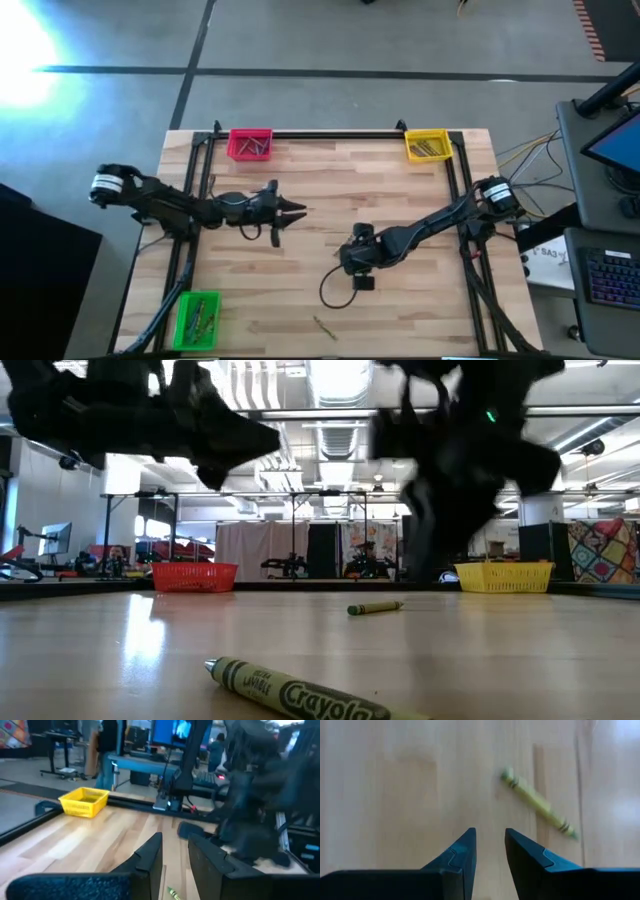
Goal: Sort crayons
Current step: Put the green crayon into the red bin
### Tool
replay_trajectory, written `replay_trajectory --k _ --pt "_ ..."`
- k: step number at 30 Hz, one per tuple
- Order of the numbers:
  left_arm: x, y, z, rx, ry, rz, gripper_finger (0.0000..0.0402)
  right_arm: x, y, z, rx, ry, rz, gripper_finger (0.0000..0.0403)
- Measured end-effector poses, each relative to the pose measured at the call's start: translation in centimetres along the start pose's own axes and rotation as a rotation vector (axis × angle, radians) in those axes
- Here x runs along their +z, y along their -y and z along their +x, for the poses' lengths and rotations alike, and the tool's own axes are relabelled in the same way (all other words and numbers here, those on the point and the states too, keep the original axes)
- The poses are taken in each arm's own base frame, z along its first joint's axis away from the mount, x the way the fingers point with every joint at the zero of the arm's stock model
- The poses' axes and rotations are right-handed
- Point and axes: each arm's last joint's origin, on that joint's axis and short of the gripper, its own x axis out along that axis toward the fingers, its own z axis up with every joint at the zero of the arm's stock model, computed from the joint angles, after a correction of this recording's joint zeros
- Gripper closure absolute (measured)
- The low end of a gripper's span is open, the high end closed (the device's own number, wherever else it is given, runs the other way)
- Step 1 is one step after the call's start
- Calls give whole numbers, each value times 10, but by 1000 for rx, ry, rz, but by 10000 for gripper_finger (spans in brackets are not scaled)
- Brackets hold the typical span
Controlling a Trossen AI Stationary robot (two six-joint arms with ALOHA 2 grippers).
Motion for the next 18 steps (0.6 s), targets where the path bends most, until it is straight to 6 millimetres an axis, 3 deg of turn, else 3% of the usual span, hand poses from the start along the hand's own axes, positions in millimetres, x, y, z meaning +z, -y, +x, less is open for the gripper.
replay_trajectory --k 3,8,13,18 --pt "1 2 -17 49 24 -9 325 -16 3 11 -40 -112 67 307" --pt "-2 0 -46 146 64 -12 325 -6 -5 6 -3 -33 132 313" --pt "-2 -4 -64 148 112 -55 325 6 -16 -2 38 40 12 310" --pt "-7 -3 -70 119 98 -74 325 3 -19 0 51 27 -171 301"
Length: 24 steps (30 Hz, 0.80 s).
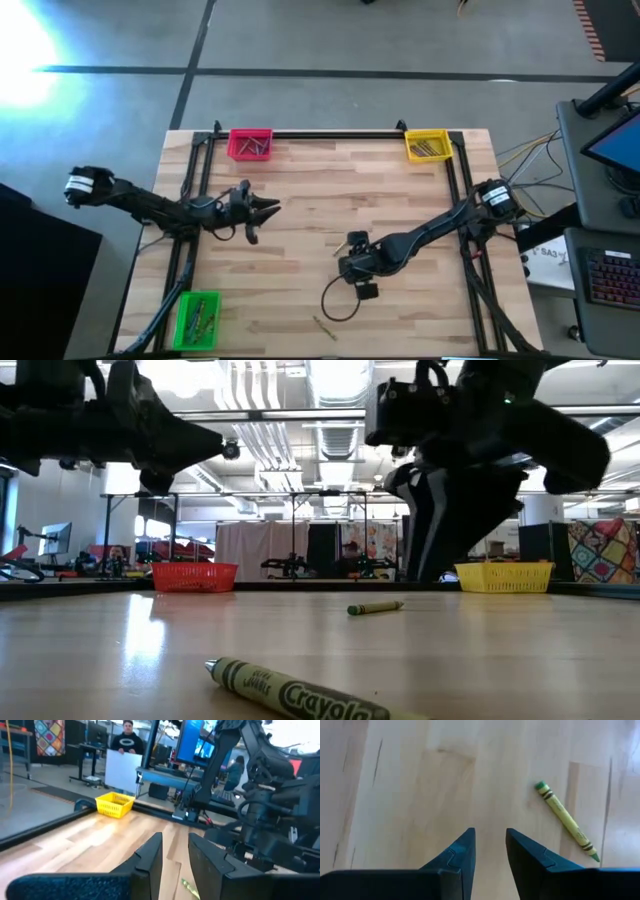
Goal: Sort crayons
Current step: Put the green crayon into the red bin
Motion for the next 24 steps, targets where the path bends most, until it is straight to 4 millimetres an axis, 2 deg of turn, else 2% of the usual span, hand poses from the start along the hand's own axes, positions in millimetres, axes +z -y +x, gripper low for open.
replay_trajectory --k 7,18,24 --pt "-6 -1 -1 15 -48 -7 325 10 2 4 17 99 133 315" --pt "-26 -4 5 44 -169 46 325 14 -3 29 21 107 15 294" --pt "-30 1 20 52 -208 57 325 6 2 34 -2 14 -11 293"
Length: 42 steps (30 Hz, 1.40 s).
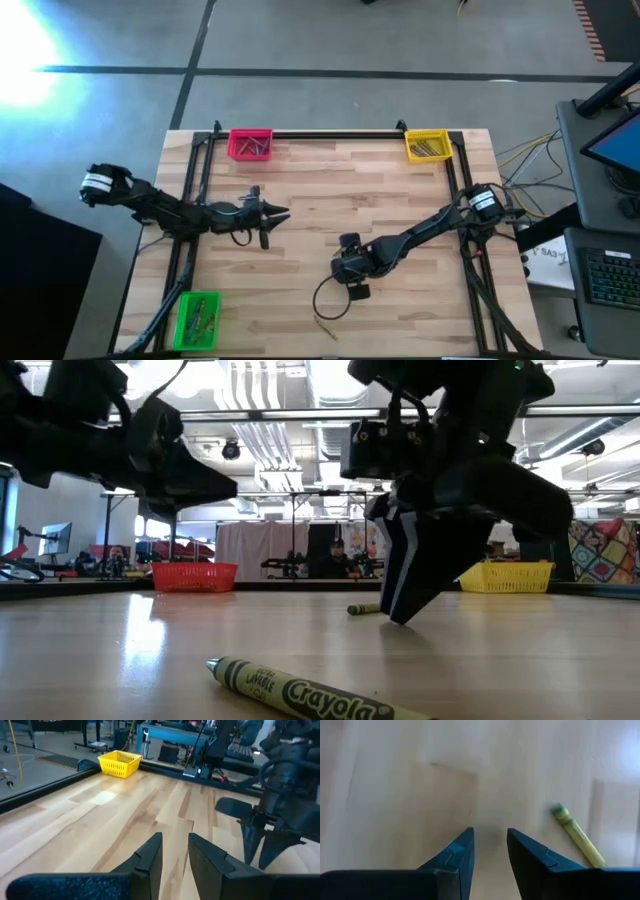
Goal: Sort crayons
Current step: Put the green crayon into the red bin
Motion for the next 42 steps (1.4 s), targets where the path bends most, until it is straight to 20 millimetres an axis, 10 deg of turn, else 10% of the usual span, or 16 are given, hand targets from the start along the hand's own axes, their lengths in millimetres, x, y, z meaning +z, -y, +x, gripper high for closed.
replay_trajectory --k 20,42 --pt "0 17 44 25 -134 4 314 -10 77 -6 17 -99 -34 293" --pt "-23 39 102 -88 -321 71 235 -34 88 5 85 -84 190 386"
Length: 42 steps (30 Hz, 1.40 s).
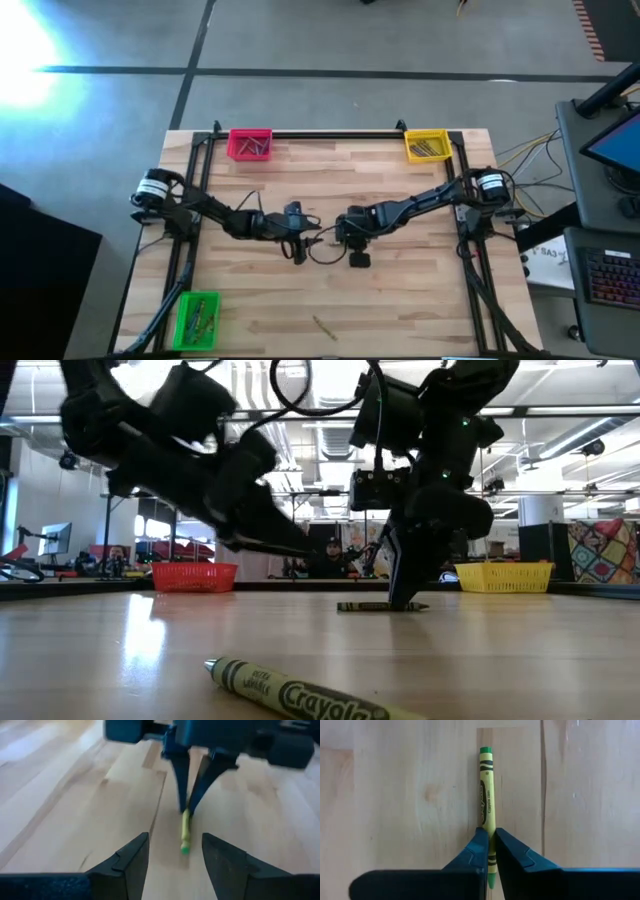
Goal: Sort crayons
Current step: Put the green crayon into the red bin
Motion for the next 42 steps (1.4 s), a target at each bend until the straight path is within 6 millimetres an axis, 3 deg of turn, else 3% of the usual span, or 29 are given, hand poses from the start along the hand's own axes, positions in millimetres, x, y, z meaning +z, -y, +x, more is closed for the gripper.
replay_trajectory --k 11,20,42 --pt "9 7 18 -18 -15 33 235 14 -8 -23 -43 168 -20 390" --pt "7 8 25 -59 -43 52 240 16 -10 -27 -61 197 -26 390" --pt "6 9 23 -83 -53 68 326 19 -16 -39 -81 243 -64 390"
